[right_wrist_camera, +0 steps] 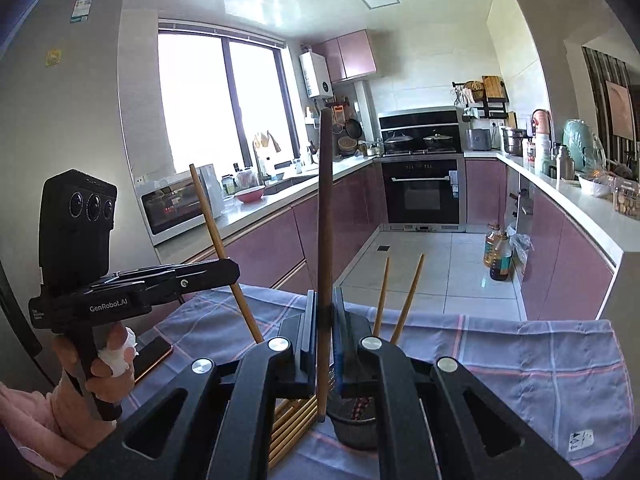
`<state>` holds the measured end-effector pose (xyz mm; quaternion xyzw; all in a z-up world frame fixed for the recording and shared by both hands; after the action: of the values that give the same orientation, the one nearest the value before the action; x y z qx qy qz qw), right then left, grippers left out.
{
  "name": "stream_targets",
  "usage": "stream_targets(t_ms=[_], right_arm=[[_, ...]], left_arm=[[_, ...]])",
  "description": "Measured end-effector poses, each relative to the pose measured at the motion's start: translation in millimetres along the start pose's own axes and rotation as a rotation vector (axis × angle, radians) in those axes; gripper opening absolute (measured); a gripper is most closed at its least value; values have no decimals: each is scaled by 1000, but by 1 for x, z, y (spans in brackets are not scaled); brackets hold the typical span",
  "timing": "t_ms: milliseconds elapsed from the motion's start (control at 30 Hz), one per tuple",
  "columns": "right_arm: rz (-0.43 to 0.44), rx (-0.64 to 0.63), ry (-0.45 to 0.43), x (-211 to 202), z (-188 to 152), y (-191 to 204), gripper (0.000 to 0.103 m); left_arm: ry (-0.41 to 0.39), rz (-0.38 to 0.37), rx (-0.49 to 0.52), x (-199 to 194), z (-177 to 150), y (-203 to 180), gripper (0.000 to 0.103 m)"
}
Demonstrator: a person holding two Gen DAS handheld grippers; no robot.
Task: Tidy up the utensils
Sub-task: 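Raise the right tool's chopstick into the mesh cup while the left tool inserts its own, then open the right tool and pull back while the left tool releases its chopstick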
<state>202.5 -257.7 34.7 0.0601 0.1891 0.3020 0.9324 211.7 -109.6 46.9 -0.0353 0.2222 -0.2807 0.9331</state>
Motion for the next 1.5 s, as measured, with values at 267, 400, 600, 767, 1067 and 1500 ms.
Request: stream_targets(t_ms=[267, 400, 600, 767, 1067, 1500], right_arm=[[-61, 8, 3, 14, 6, -26, 6], [-61, 33, 60, 31, -10, -36, 6], [-39, 60, 200, 55, -47, -39, 6], [-38, 86, 275, 70, -60, -45, 6], [-66, 133, 290, 90, -63, -58, 8], [-105, 141, 225, 76, -64, -61, 35]], left_arm=[[52, 13, 25, 35, 2, -13, 8], [108, 23, 32, 55, -13, -12, 8], [202, 3, 37, 76, -44, -11, 8], [262, 1, 42, 92, -57, -6, 8], [299, 26, 31, 118, -60, 4, 8], [239, 79, 8, 99, -67, 22, 23]])
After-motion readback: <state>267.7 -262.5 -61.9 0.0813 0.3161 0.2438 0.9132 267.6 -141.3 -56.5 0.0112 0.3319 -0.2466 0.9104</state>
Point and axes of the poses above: each gripper's, at about its wrist camera, not at the fingertips, and x roughly the way its jaws point, y to its left, z to its top, the point moved 8 cm from there along x, roughly the way its jaws point, and after that the axes turned 5 degrees about z, right-handed, at the moved point
